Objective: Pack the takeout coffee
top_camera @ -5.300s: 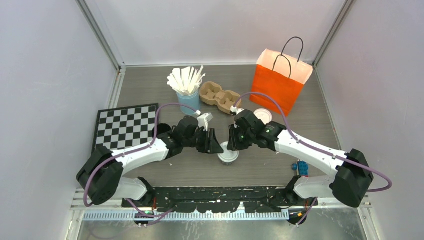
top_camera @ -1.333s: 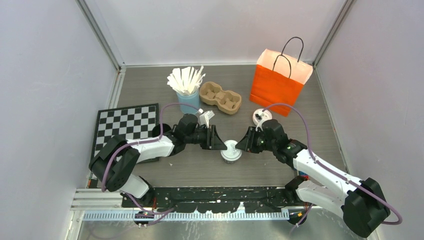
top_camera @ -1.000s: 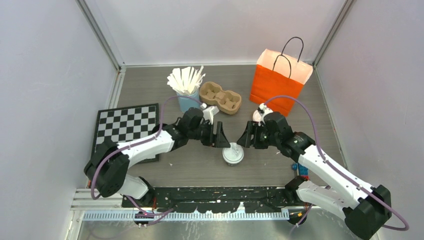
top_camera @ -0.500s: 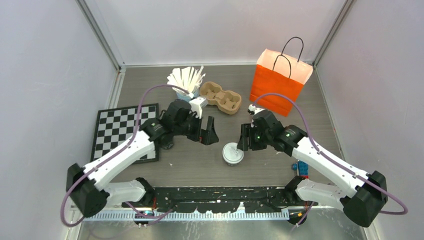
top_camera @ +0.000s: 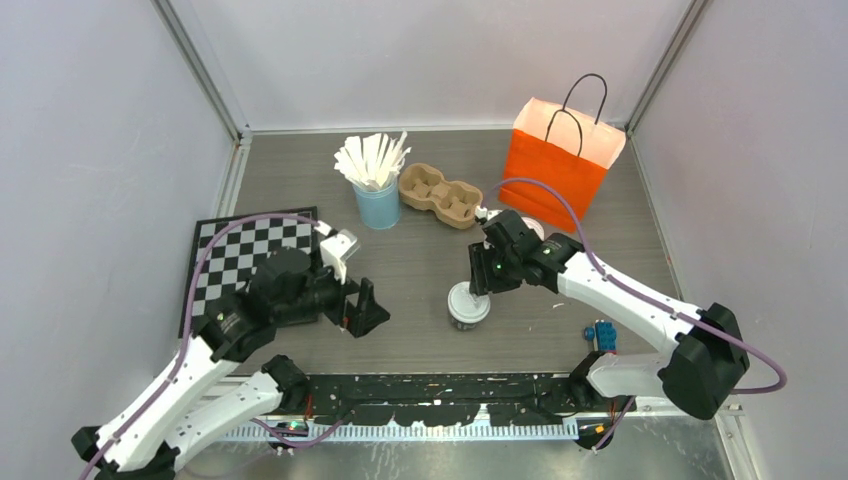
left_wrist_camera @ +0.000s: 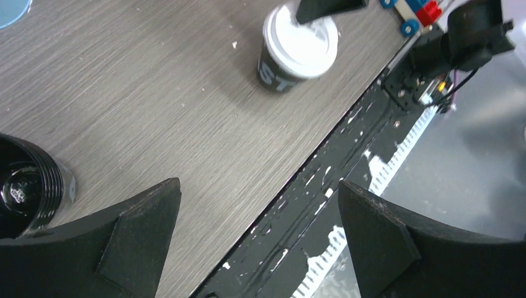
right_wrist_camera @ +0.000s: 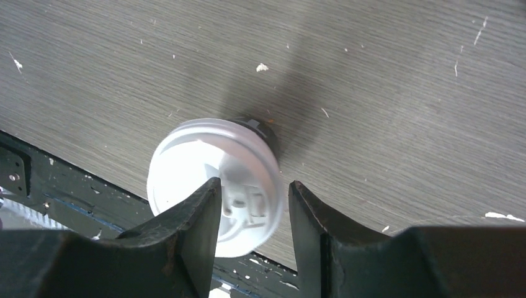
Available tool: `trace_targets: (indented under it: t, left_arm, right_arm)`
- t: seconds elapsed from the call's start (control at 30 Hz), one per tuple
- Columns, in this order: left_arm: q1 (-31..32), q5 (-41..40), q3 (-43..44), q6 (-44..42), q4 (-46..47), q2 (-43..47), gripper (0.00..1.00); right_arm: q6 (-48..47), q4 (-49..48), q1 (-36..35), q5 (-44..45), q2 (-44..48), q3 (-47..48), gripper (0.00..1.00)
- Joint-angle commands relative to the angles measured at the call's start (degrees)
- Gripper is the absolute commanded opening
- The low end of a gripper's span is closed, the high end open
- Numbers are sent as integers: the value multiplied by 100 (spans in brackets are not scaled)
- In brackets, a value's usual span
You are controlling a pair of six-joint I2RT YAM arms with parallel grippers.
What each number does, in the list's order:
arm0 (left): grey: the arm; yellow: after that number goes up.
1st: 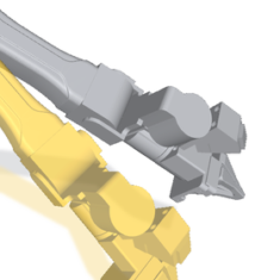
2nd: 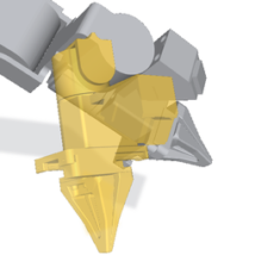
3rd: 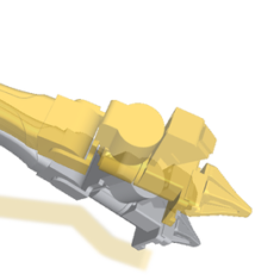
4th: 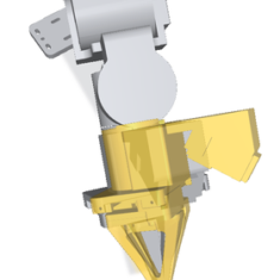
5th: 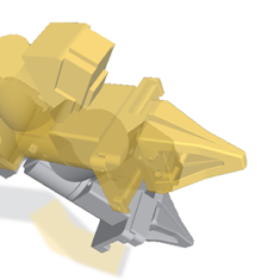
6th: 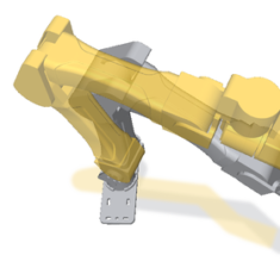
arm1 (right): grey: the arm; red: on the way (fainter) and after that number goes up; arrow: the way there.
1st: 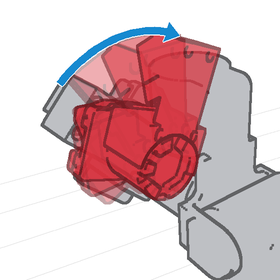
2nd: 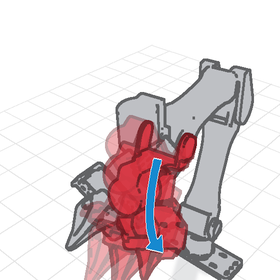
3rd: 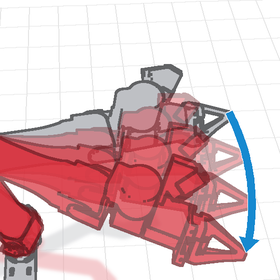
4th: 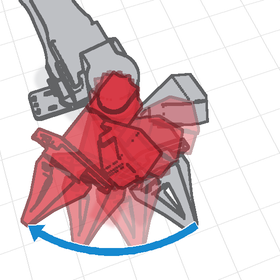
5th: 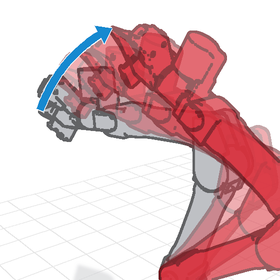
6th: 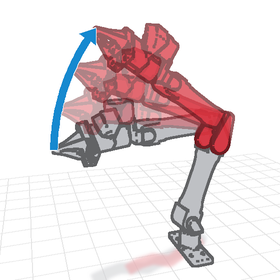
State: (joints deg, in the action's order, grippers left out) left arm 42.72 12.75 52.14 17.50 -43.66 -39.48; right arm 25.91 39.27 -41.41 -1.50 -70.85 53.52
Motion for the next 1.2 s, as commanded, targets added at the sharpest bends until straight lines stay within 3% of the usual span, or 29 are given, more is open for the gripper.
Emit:
trace_targets:
  t: [0.0, 0.13, 0.37, 0.8, 1.17]
  left_arm:
    - [-9, 46, -544, -407, 255, 611, 100]
    - [-9, -438, -521, -476, 147, 812, 100]
    - [-9, -390, -553, -574, 33, 701, 100]
    - [-5, -480, -582, -581, 27, 846, 100]
    - [-9, -484, -583, -581, 21, 885, 100]
  right_arm:
    - [-298, -122, -48, -141, -212, 386, 48]
    - [-302, -103, -59, -33, -314, 396, 39]
    - [-191, -3, -63, 122, -189, 404, 23]
    - [758, 1158, 91, 2539, 405, 216, 20]
    - [1448, 1556, 534, 2989, 1113, -224, 23]
